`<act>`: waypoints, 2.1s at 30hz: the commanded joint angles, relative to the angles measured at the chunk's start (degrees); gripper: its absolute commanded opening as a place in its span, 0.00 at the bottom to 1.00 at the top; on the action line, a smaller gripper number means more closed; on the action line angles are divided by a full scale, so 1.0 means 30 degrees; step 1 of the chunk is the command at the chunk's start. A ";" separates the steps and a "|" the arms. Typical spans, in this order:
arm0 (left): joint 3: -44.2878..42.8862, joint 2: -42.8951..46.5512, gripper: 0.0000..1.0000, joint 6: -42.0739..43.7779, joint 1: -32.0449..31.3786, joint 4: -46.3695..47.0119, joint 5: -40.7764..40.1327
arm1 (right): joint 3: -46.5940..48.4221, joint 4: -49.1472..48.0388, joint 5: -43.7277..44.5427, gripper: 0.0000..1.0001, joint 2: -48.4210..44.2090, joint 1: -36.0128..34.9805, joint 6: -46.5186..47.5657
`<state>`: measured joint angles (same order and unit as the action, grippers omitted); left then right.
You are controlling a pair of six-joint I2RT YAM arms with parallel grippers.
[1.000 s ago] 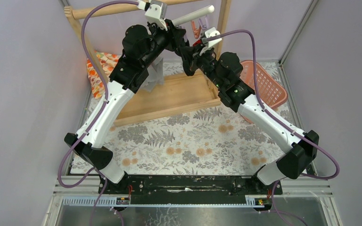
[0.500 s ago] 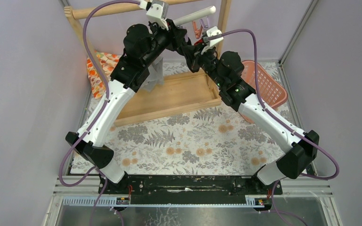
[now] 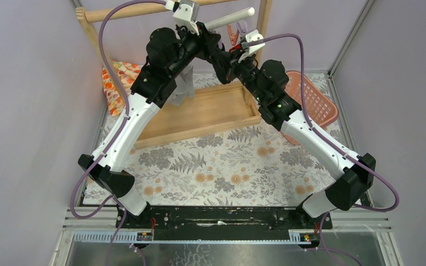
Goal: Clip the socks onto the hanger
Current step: Clamp the sock onto the hanger.
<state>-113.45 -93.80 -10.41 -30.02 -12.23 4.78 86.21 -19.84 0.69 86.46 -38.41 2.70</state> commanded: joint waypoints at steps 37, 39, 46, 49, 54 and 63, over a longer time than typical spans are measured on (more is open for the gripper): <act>0.0912 0.1301 0.90 0.1114 -0.0921 0.0320 -0.0979 | -0.4038 -0.2266 0.1615 0.99 -0.1975 0.0223 -0.0591; 0.1050 0.1364 0.91 0.1185 -0.0920 0.0438 -0.1155 | -0.4895 -0.2257 0.1459 0.99 -0.2650 0.0227 -0.0664; 0.1586 0.1438 0.94 0.1159 -0.0957 0.0993 -0.1505 | -0.8402 -0.2031 0.1883 0.98 -0.5570 0.0224 -0.1342; 0.1966 0.1574 0.98 0.1143 -0.1055 0.1433 -0.2258 | -0.9921 -0.1505 0.3160 0.97 -0.7280 0.0327 -0.1460; 0.4310 0.2640 0.99 0.0541 -0.1122 0.3878 -0.2887 | -1.2057 0.0316 0.5744 0.96 -0.9681 0.0895 -0.1867; 0.5887 0.2826 0.99 -0.2706 -0.1126 0.2724 -0.3056 | -1.4411 0.2895 0.7445 0.95 -1.2265 0.2805 -0.4076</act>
<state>-98.04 -86.39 -12.38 -33.08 -4.54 -1.54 43.62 -14.37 17.52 51.62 -31.46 -6.07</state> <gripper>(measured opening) 0.984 0.953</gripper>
